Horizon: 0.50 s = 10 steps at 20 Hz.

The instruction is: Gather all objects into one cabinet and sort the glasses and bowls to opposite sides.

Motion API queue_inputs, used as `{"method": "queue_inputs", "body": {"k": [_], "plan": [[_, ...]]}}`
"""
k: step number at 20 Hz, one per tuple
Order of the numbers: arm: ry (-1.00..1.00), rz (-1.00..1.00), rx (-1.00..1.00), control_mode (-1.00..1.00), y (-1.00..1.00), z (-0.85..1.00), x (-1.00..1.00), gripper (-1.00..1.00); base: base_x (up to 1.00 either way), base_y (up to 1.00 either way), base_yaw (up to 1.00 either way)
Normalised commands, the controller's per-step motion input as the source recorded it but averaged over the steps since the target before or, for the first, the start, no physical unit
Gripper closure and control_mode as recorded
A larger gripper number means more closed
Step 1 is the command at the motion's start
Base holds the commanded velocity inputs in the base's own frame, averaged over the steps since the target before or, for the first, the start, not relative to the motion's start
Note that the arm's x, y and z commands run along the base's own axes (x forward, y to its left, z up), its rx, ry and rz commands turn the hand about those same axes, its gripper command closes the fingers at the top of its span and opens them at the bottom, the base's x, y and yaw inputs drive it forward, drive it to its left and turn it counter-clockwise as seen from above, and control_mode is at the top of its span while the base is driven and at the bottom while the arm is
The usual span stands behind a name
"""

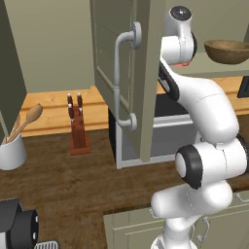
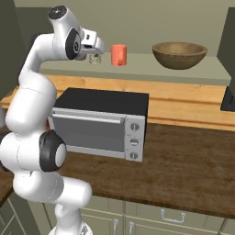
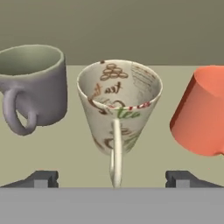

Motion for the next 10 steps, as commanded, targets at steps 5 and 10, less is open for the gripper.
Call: {"method": "queue_inputs", "body": {"k": [5,10], "plan": [[0.0,0.0,0.0,-1.0,0.04,-0.13,-0.64,-1.0,0.0,0.0,0.0],[-0.06,0.0,0.0,-1.0,0.0,0.08,-0.96,-1.0,0.0,0.0,0.0]]}}
